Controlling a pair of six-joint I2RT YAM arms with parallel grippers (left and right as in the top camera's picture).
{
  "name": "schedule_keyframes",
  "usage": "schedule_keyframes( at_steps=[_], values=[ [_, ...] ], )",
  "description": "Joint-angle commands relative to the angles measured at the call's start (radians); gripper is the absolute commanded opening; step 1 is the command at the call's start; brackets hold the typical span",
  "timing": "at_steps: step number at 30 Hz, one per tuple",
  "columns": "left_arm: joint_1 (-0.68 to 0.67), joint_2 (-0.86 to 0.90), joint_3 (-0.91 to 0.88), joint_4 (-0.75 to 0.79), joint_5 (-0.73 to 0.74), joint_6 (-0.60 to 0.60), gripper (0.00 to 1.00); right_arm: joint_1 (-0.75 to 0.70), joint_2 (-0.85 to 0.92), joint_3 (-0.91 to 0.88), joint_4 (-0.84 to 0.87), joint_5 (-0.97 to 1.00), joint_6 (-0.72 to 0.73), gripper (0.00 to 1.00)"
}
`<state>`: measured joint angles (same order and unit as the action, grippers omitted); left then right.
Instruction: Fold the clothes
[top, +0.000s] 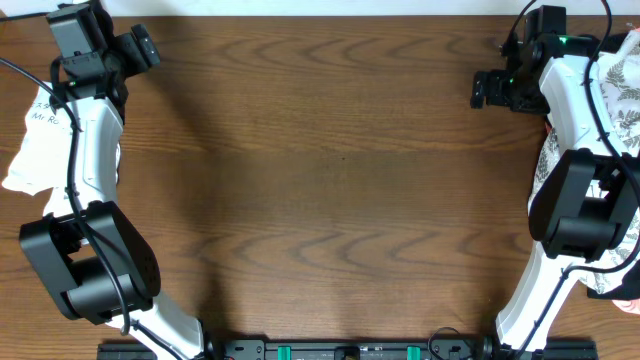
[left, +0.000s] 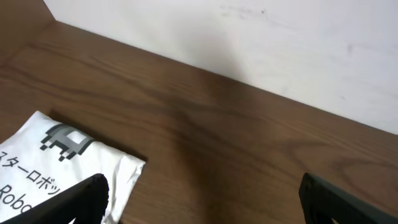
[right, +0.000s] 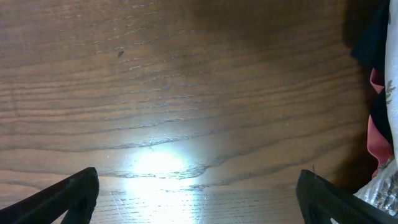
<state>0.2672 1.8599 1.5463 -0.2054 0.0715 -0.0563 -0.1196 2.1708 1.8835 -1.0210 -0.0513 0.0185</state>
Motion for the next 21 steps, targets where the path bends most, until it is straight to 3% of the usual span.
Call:
schedule_keyframes(
  at_steps=[1, 11, 21],
  values=[
    [0.002, 0.009, -0.003, 0.0, -0.005, -0.013, 0.98, 0.006, 0.0, -0.003, -0.001, 0.006, 0.011, 0.99],
    [0.002, 0.009, -0.003, 0.0, -0.005, -0.013, 0.98, 0.084, -0.094, -0.003, -0.001, 0.006, 0.011, 0.99],
    [0.002, 0.009, -0.003, 0.0, -0.005, -0.013, 0.98, 0.317, -0.394, -0.003, -0.001, 0.006, 0.011, 0.99]
  ],
)
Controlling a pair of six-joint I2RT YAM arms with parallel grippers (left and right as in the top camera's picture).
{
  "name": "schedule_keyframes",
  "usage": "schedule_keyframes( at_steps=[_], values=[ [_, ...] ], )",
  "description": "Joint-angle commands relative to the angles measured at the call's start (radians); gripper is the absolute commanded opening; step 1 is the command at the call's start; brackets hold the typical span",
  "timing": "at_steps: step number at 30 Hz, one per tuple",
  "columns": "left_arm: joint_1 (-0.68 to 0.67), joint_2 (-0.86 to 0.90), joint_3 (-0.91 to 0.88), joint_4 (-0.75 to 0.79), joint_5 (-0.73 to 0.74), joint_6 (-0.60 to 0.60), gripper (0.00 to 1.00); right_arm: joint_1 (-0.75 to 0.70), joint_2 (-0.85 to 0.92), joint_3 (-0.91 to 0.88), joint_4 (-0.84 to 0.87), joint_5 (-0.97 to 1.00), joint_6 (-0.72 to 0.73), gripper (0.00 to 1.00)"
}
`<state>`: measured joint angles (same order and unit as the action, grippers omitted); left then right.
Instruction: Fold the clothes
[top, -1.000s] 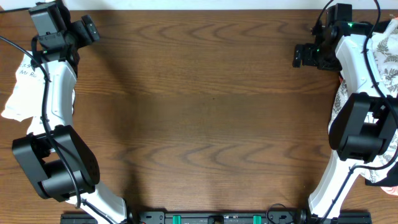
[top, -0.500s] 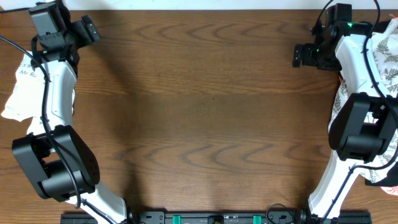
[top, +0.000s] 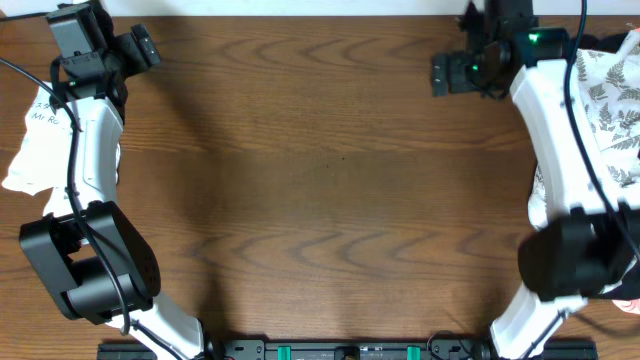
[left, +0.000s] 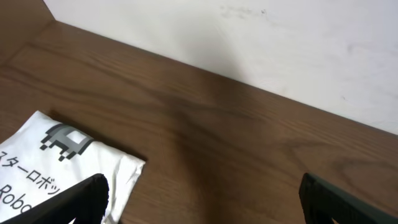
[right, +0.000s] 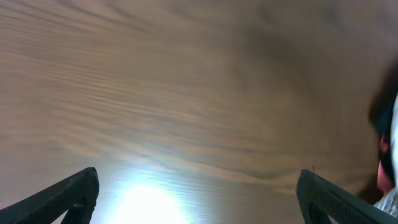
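Observation:
A folded white T-shirt with a pixel print and lettering (top: 35, 145) lies at the table's left edge, also in the left wrist view (left: 56, 162). My left gripper (top: 143, 47) hovers open at the far left corner, just beyond the shirt, nothing between its fingers (left: 81, 199). A pile of leaf-patterned white clothes (top: 615, 110) sits at the right edge, partly behind the right arm. My right gripper (top: 445, 72) is open over bare wood near the far edge, left of the pile; a sliver of cloth (right: 388, 155) shows at its view's right.
The brown wooden table (top: 320, 200) stretches between both arms. A white wall (left: 249, 31) rises behind the far edge. The arm bases and a black rail (top: 340, 350) stand along the near edge.
My right gripper has shifted left and slightly toward the far edge, away from the leaf-patterned pile; its view is motion-blurred. The left arm and the folded white shirt have not moved.

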<state>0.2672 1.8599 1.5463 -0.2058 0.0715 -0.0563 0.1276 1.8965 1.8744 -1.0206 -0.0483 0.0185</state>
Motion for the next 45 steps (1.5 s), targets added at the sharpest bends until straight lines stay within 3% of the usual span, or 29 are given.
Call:
schedule_keyframes(
  at_steps=[1, 7, 12, 21, 28, 34, 45],
  values=[
    [0.002, 0.009, -0.003, 0.001, -0.005, -0.013, 0.98, 0.096, -0.154, 0.006, -0.001, 0.003, 0.011, 0.99],
    [0.002, 0.009, -0.003, 0.001, -0.005, -0.013, 0.98, 0.226, -0.397, 0.005, -0.005, 0.087, -0.016, 0.99],
    [0.002, 0.009, -0.003, 0.001, -0.005, -0.013, 0.98, 0.24, -0.645, -0.093, -0.005, 0.093, -0.015, 0.99],
    [0.002, 0.009, -0.003, 0.001, -0.005, -0.013, 0.98, 0.173, -1.21, -0.529, 0.012, 0.093, 0.001, 0.99],
    [0.002, 0.009, -0.003, 0.001, -0.005, -0.013, 0.98, 0.096, -1.505, -0.842, 0.097, 0.09, 0.015, 0.99],
    [0.002, 0.009, -0.003, 0.001, -0.005, -0.013, 0.98, 0.06, -1.606, -1.117, 0.307, 0.081, 0.019, 0.99],
    [0.002, 0.009, -0.003, 0.001, -0.005, -0.013, 0.98, 0.026, -1.742, -1.607, 0.908, 0.07, 0.064, 0.99]
  ],
)
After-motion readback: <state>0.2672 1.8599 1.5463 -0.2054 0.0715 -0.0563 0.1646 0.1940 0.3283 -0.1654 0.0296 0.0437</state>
